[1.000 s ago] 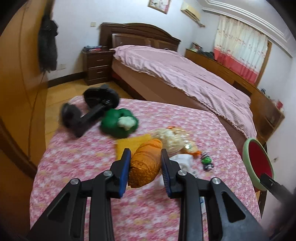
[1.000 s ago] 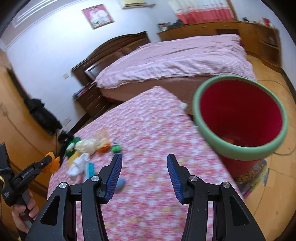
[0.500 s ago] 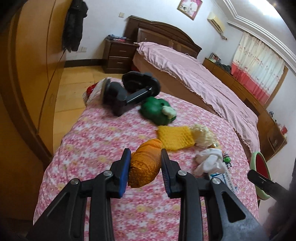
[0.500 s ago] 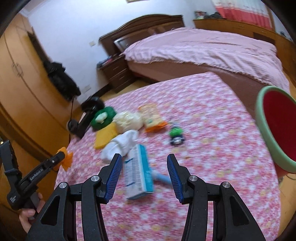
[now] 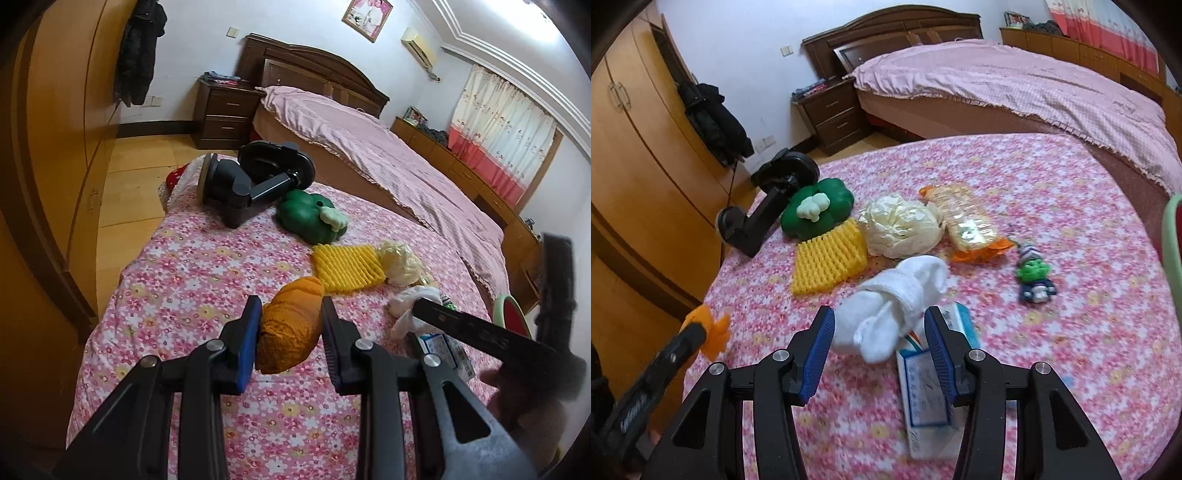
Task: Collect trash
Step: 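Grasp the white cloth with the right tool while the left tool holds the orange ball, then carry the orange ball and white cloth over the red bucket with both tools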
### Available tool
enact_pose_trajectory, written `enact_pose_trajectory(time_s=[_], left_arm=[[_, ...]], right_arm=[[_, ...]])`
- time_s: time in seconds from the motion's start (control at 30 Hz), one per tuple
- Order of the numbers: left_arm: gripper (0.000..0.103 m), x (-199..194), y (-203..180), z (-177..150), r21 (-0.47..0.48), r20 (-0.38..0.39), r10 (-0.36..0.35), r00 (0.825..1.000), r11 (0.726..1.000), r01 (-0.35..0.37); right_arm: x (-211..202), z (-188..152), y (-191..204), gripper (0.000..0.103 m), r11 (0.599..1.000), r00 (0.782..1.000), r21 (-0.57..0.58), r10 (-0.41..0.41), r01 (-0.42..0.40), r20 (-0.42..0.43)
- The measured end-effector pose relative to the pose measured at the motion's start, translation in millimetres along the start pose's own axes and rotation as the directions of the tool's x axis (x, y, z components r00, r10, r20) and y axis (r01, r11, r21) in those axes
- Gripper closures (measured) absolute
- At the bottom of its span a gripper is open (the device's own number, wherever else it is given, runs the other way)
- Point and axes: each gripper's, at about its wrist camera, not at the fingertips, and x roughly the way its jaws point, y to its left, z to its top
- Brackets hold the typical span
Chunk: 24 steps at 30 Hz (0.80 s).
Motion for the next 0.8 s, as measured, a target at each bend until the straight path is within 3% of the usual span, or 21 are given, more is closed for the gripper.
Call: enact_pose_trajectory(time_s=[0.2, 0.23, 0.33, 0.43, 0.57, 0.8], left_arm=[[0.071, 0, 6, 0, -0.001, -0.005, -0.033, 0.999, 0.999, 0.033], [0.071, 0, 7, 0, -0.003, -0.005, -0.043, 0.999, 0.999, 0.043], [0.071, 0, 7, -3, -0.007, -0.019, -0.087, 0.996, 0.996, 0.087], [0.071, -3, 3, -8, 0.000, -0.027, -0.098, 0.995, 0.995, 0.098], [0.071, -8, -3, -12, 0.009, -0.029, -0.104, 0.994, 0.994, 0.105], [0.071, -23, -16, -17, 0.030, -0.017, -0.112, 0.994, 0.993, 0.112]], right_arm=[[17, 6, -1, 0.054, 0.998, 0.999, 0.035, -0.048, 0.048, -0.007], [19, 6, -2, 0.064, 0.998, 0.998, 0.040, -0.056, 0.056, -0.008], [25, 8, -5, 0.077, 0.997, 0.998, 0.050, -0.052, 0.053, -0.019], [22, 8, -5, 0.083, 0.997, 0.999, 0.059, -0.041, 0.041, 0.003], [3, 3, -3, 0.083, 0.997, 0.998, 0.067, 0.032, -0.035, 0.048], [-39, -9, 1, 0.083, 0.995, 0.989, 0.057, 0.079, -0.087, 0.123]])
